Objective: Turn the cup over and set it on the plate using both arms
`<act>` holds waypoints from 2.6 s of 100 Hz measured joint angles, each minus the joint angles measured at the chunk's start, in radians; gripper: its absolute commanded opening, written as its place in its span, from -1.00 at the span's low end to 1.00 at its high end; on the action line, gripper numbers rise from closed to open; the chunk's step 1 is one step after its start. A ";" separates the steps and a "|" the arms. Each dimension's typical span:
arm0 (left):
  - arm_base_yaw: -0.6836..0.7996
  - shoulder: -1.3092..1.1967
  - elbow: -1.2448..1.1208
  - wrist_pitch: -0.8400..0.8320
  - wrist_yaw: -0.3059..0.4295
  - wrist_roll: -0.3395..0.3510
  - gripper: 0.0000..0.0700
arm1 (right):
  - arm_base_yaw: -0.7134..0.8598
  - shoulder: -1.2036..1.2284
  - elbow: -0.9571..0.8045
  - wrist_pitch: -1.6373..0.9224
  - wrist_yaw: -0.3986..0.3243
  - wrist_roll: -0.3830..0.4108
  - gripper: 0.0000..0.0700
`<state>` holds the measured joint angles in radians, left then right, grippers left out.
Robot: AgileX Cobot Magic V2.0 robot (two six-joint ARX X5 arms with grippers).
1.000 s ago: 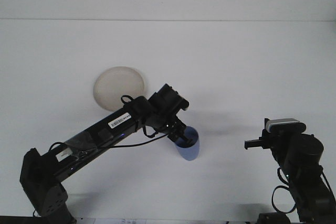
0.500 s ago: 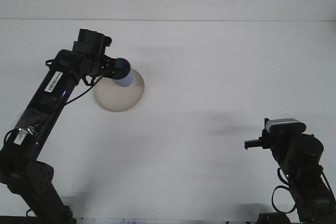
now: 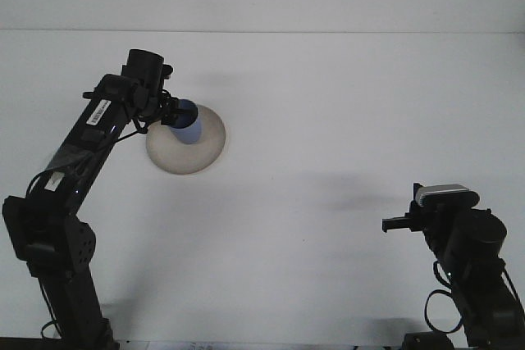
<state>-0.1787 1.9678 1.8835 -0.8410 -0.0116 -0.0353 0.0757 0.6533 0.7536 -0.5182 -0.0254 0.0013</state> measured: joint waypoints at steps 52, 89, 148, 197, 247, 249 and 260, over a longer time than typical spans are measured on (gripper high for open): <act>0.008 0.009 0.000 0.004 0.042 0.000 -0.01 | 0.000 0.000 0.000 0.000 0.000 0.000 -1.00; 0.045 -0.246 -0.006 0.063 0.134 0.000 -0.03 | 0.000 0.000 0.000 0.000 0.000 0.000 -1.00; 0.037 -1.194 -1.025 0.481 0.035 -0.095 -0.16 | 0.000 0.000 0.000 0.000 0.000 0.000 -1.00; 0.037 -1.579 -1.267 0.475 -0.019 -0.136 -0.97 | 0.000 0.000 0.000 0.000 0.000 0.000 -1.00; 0.037 -1.689 -1.267 0.482 -0.023 -0.112 -0.97 | 0.000 0.000 0.000 0.000 0.000 0.000 -1.00; 0.037 -1.688 -1.267 0.486 -0.024 -0.109 -0.97 | 0.000 0.000 0.000 0.000 0.000 0.000 -1.00; 0.043 -1.716 -1.322 0.570 -0.023 -0.090 -0.97 | 0.000 0.000 0.000 0.000 0.000 0.000 -1.00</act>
<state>-0.1356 0.2516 0.5617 -0.2707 -0.0341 -0.1257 0.0757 0.6533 0.7536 -0.5182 -0.0254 0.0013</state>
